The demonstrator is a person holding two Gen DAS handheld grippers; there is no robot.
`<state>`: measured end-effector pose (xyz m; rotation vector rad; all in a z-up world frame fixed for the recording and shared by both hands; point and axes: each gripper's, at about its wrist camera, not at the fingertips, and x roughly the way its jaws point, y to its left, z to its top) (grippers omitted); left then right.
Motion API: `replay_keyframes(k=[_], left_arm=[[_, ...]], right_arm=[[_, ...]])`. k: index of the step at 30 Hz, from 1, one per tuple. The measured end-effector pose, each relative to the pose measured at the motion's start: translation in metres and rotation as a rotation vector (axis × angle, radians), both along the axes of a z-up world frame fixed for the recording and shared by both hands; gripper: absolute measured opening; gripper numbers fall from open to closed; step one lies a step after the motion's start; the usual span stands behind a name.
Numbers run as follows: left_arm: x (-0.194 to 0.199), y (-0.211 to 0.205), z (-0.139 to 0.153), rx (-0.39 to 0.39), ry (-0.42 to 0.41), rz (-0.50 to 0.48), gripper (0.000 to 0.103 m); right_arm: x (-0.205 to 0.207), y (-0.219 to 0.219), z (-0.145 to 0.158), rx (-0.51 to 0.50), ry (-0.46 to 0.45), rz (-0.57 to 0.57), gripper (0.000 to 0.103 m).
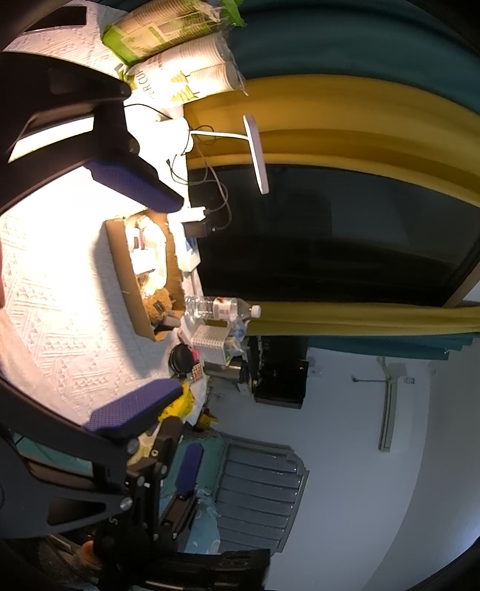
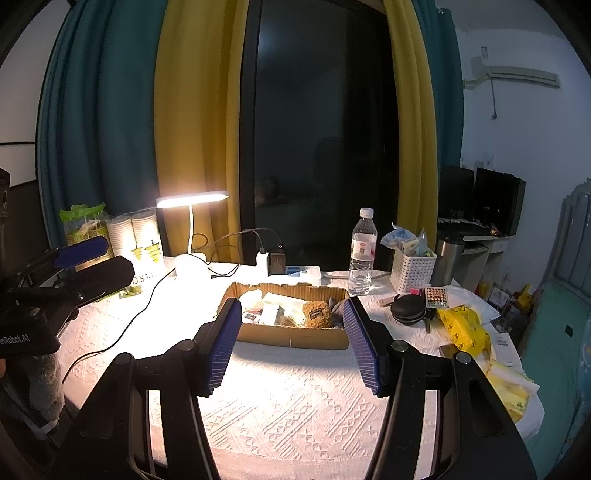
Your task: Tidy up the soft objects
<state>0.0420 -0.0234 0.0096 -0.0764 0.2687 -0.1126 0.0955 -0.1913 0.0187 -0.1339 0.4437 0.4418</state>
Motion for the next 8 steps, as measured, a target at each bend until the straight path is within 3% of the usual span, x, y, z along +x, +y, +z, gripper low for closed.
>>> replay_keyframes(k=[8], left_arm=[[0.0086, -0.0012, -0.0017, 0.001, -0.004, -0.001, 0.092]], right_arm=[[0.0109, 0.0014, -0.0052, -0.008, 0.016, 0.002, 0.061]])
